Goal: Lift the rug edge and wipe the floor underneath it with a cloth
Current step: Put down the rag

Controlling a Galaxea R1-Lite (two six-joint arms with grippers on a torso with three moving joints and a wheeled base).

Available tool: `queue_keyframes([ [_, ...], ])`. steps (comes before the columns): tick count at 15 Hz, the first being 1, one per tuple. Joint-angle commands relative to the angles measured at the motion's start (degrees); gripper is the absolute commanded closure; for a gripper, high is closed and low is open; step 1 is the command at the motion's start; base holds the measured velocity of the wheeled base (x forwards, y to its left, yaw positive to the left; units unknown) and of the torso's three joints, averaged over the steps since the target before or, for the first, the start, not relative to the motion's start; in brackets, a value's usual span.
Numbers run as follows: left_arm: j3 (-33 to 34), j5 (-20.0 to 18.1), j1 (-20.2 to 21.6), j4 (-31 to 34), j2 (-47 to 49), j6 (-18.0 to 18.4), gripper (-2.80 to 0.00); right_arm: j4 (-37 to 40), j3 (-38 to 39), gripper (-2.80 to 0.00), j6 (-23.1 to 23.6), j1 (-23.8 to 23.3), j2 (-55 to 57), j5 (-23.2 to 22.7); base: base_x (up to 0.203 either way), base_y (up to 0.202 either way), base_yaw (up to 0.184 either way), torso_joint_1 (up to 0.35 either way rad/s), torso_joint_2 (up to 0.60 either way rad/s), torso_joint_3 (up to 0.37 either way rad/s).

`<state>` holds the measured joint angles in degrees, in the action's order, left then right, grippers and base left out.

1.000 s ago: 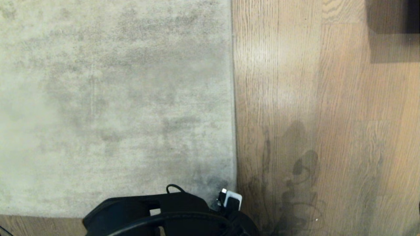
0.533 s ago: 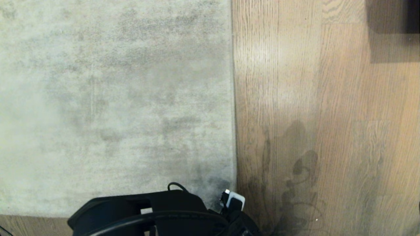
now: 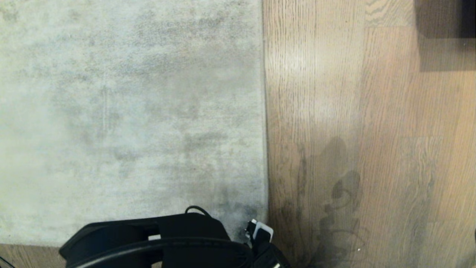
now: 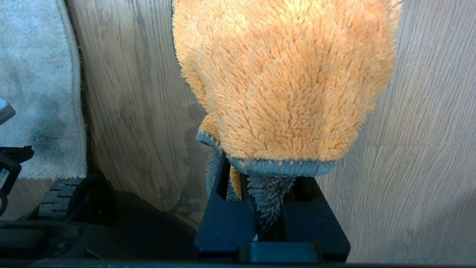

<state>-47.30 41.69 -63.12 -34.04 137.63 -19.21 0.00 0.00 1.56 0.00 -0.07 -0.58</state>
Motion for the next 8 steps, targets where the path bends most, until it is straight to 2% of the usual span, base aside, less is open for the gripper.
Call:
queue_keyframes([
  [1, 0.34, 0.23, 0.02, -0.17, -2.56, -0.36, 0.0, 0.0, 0.0, 0.0, 0.02, 0.0, 0.07, -0.03, 0.0, 0.0, 0.0, 0.0, 0.0, 0.0],
  [5, 3.56, 0.38, 0.08, -0.15, -13.4, -0.45, 0.0, 0.0, 0.0, 0.0, 0.02, 0.0, 0.07, -0.03, 0.0, 0.0, 0.0, 0.0, 0.0, 0.0],
  [8, 10.18, 0.6, -0.05, -0.26, -24.13, 0.03, 0.0, 0.0, 0.0, 0.0, 0.02, 0.09, 0.07, -0.03, 0.0, 0.0, 0.0, 0.0, 0.0, 0.0],
])
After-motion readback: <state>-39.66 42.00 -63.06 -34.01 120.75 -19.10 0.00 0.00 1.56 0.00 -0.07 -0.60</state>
